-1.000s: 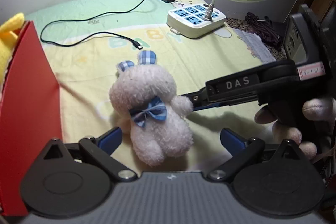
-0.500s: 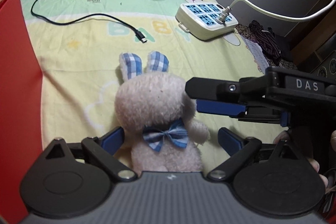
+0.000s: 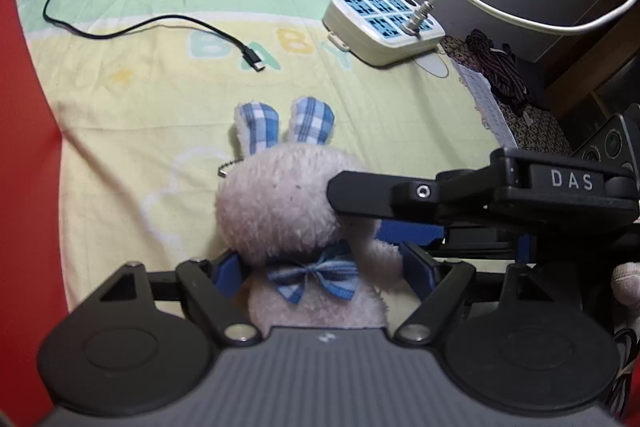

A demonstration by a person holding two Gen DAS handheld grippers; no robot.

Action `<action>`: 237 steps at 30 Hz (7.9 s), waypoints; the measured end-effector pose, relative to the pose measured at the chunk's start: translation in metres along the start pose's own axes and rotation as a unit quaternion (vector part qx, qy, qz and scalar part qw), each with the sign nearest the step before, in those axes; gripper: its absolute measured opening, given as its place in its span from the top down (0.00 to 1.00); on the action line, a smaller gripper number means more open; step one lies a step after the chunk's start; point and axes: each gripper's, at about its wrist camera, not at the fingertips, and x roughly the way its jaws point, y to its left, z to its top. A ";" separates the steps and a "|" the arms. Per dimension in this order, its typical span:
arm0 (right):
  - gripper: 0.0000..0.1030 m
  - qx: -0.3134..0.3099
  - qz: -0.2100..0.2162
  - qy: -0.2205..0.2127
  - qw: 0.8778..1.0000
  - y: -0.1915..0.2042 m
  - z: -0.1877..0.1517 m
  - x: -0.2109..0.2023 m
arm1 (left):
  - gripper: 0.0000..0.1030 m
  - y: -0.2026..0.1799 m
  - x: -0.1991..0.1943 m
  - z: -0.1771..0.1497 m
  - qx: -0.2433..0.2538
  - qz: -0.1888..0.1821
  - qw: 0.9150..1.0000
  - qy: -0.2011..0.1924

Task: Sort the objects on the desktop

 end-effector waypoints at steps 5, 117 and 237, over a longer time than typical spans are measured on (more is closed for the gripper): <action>0.50 0.003 -0.011 -0.024 1.000 0.003 -0.017 -0.033 | 0.22 -0.027 -0.003 -0.009 0.034 -0.020 0.999 0.005; 0.31 -0.224 -0.350 -0.158 0.896 0.161 -0.158 -0.044 | 0.01 -0.012 -0.166 -0.084 0.028 0.244 0.968 -0.053; 0.20 -0.330 -0.407 -0.192 0.830 0.270 -0.153 0.029 | 0.01 0.055 -0.230 -0.040 -0.033 0.286 0.949 -0.127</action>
